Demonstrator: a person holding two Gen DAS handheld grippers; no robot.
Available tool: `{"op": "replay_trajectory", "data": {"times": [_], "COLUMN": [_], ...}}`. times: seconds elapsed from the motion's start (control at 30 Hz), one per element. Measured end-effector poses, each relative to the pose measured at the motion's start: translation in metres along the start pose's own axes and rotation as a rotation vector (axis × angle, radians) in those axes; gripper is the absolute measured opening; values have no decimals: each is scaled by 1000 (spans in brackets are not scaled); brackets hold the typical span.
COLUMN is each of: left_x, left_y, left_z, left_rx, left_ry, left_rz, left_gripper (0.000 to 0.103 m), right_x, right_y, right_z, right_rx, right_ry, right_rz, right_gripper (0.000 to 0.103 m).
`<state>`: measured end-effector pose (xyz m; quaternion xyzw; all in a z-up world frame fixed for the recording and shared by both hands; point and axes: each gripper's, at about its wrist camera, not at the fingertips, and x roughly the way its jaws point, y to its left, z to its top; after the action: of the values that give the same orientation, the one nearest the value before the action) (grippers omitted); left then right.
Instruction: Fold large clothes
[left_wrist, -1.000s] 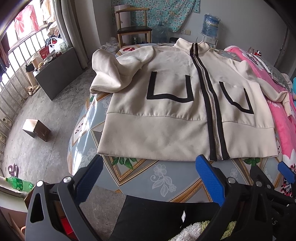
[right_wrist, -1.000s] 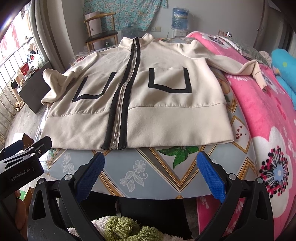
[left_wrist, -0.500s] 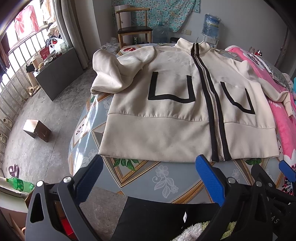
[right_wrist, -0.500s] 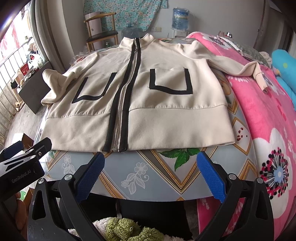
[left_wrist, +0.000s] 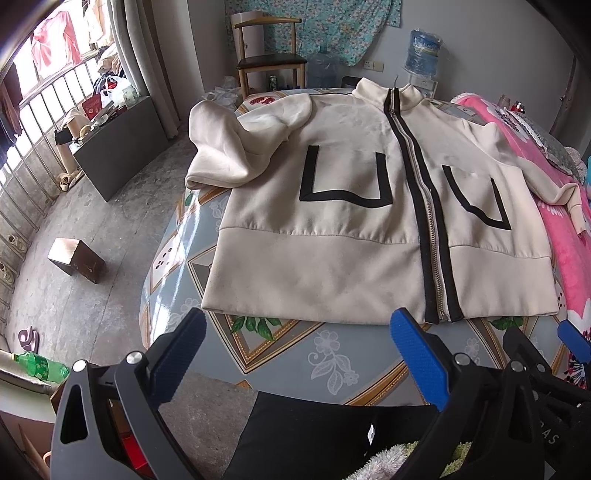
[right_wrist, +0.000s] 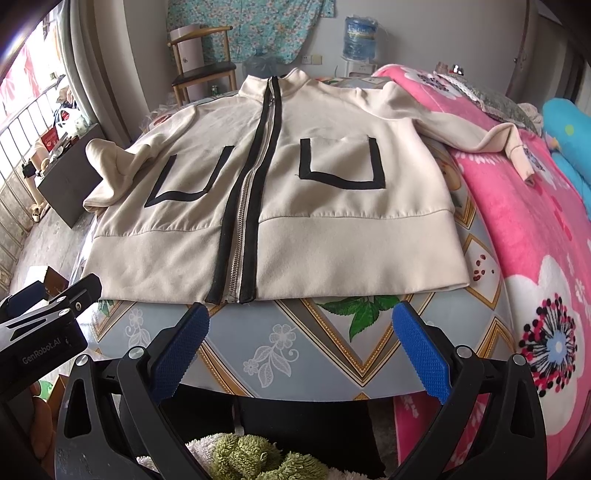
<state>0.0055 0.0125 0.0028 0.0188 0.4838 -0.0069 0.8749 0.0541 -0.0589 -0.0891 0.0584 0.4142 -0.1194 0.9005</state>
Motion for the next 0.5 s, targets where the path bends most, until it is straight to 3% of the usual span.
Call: {"op": "replay_trajectory", "data": {"times": [0.5], "left_x": [-2], "left_y": [0], "left_z": [-2], "left_rx": [6], "left_ry": [1], "left_rz": [16], "left_gripper": [98], "right_x": [-6], "right_y": [-3], "right_z": [1], "right_rx": [12], "right_ry": [-33], "right_rz": [-1], "right_gripper": [96]}}
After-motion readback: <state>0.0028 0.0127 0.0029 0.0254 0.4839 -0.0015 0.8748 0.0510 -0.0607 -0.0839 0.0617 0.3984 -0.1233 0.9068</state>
